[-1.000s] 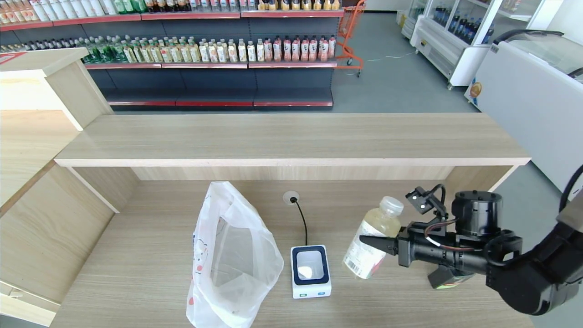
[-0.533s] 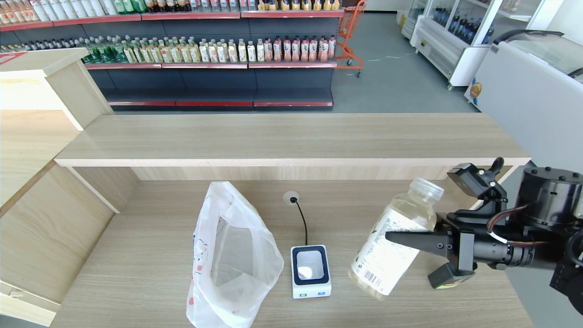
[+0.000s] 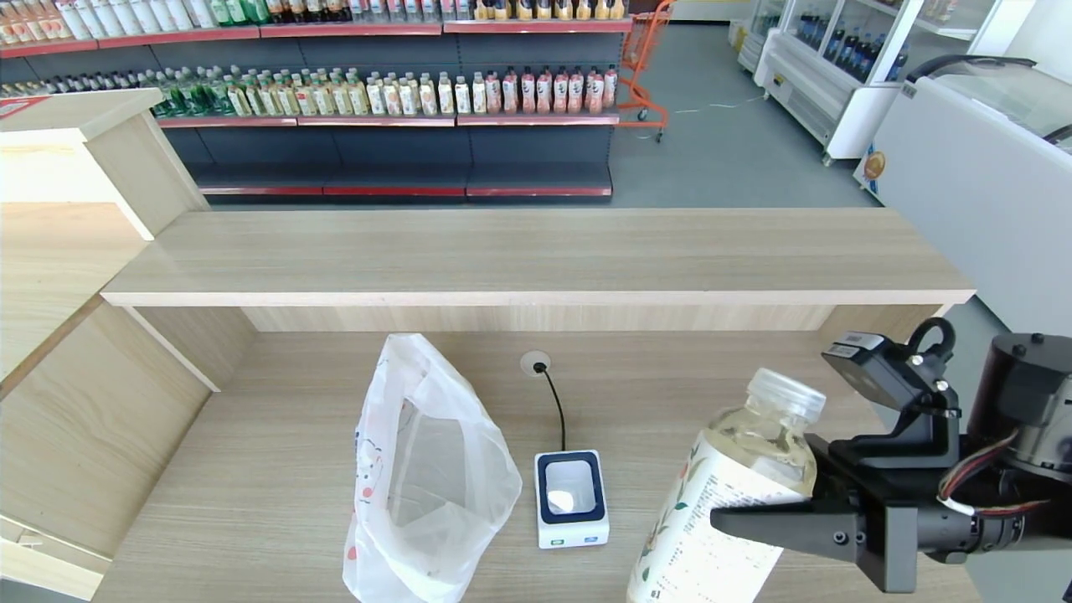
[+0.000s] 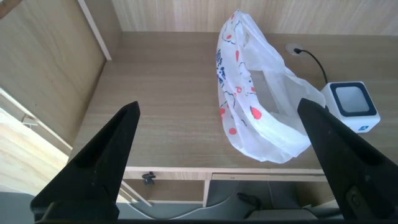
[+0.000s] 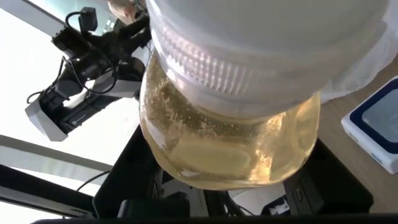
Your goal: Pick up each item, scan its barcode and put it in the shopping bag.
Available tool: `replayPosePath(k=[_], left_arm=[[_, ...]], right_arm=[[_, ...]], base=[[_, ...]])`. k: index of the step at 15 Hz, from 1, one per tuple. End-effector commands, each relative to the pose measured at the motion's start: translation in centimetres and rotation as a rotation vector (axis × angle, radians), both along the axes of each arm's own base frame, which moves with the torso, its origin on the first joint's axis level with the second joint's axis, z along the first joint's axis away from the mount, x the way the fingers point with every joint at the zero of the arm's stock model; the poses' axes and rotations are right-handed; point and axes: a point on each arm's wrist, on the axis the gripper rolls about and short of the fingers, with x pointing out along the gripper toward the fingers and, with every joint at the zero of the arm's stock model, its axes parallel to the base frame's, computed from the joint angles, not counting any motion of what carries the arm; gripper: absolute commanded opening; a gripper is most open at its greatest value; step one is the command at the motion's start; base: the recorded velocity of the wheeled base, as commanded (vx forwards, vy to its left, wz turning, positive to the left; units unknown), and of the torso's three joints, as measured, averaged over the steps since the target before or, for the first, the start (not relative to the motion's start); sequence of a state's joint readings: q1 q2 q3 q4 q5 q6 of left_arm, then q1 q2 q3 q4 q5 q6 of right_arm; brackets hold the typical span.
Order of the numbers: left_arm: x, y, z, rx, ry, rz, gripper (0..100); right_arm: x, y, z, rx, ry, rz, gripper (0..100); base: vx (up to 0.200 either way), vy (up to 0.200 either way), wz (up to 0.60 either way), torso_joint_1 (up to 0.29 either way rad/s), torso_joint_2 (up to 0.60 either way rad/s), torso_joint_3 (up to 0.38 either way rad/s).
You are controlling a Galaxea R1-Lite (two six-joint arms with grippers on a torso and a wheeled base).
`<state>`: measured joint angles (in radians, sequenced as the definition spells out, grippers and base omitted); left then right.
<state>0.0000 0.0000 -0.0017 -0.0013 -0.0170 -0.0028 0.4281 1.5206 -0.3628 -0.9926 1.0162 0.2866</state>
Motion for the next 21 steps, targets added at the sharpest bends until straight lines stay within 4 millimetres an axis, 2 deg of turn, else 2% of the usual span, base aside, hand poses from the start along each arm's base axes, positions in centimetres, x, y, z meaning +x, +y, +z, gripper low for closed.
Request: replayPosePath(k=[1, 6, 16, 18, 21], left_arm=[[0.0, 0.0, 0.0, 0.0, 0.0, 0.0, 100], [0.0, 0.0, 0.0, 0.0, 0.0, 0.0, 100], [0.0, 0.0, 0.0, 0.0, 0.0, 0.0, 100], [0.0, 0.0, 0.0, 0.0, 0.0, 0.0, 100], [0.0, 0.0, 0.0, 0.0, 0.0, 0.0, 100]], right_arm=[[-0.7, 0.5, 0.3, 0.006, -0.007, 0.037, 0], [-1.4, 1.2, 0.3, 0.008, 0.001, 0.079, 0], [-1.7, 0.2, 0.2, 0.005, -0.011, 0.033, 0], [-0.9, -0.6, -0.2, -0.023, -0.1, -0.04, 0], [2.9, -2.9, -3.0, -0.143, -0.288, -0.152, 0]], base=[[0.0, 0.0, 0.0, 0.0, 0.0, 0.0], [0.0, 0.0, 0.0, 0.0, 0.0, 0.0], [0.0, 0.0, 0.0, 0.0, 0.0, 0.0], [0.0, 0.0, 0.0, 0.0, 0.0, 0.0], [0.0, 0.0, 0.0, 0.0, 0.0, 0.0]])
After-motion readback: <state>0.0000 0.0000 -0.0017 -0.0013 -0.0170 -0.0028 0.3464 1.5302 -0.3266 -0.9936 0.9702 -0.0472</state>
